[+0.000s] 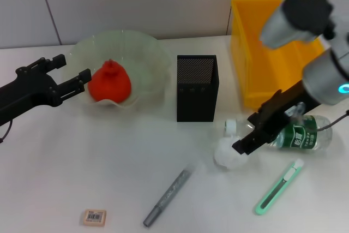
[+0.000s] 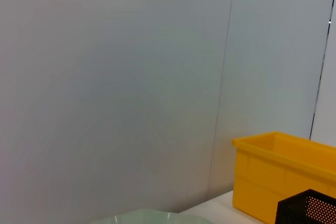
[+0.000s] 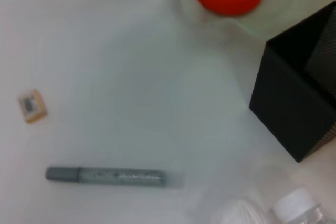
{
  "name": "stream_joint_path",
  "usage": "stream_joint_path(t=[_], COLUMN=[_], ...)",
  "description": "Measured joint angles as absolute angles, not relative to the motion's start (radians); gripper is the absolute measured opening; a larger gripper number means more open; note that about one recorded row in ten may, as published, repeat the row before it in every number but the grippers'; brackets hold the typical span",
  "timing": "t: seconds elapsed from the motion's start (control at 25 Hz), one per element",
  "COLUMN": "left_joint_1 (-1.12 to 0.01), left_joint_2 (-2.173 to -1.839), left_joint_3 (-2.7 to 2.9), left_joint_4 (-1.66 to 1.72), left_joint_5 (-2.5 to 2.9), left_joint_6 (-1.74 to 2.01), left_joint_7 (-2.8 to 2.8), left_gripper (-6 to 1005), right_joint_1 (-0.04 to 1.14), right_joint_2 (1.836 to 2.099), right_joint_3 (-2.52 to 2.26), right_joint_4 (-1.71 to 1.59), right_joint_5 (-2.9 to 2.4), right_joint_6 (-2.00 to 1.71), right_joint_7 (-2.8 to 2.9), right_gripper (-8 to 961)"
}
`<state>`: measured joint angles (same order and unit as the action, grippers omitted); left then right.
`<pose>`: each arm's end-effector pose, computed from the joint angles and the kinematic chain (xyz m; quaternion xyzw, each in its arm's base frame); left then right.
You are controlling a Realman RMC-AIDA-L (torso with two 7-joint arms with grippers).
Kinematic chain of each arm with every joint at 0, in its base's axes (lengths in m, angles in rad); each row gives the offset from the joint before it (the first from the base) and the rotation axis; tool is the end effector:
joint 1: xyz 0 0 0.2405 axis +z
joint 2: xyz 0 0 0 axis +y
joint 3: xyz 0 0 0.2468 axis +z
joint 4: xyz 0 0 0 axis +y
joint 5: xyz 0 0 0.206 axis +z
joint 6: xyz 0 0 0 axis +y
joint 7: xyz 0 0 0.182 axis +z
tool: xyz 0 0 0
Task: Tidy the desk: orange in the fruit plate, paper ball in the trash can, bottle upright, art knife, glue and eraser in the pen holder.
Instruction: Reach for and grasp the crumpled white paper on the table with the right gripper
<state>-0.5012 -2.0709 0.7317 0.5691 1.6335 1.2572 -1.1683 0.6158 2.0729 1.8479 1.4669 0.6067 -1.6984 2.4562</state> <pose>-0.2530 0.3858 -0.0016 -0.8754 -0.2099 -0.2951 0.3201 0.1660 0.3481 -0.0053 -0.9387 0.2729 -0.1497 0.1484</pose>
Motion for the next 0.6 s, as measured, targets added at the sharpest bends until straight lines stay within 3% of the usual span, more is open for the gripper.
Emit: stream_joint_path(t=[0.6], left_joint_1=[-0.502], left_joint_2=[-2.071], left_joint_3=[0.759], left_joint_4=[0.563], left_joint_5=[1.628], left_joint_6=[1.255], left_joint_7=[-1.159], left_gripper=[778], right_joint_1=[0.662], right_joint_2=[2.074], right_joint_3=[1.777], right_joint_4=[1.315], right_joint_5=[0.587], right_joint_6=[-1.618], right_joint_7=[2.484], right_gripper=[789])
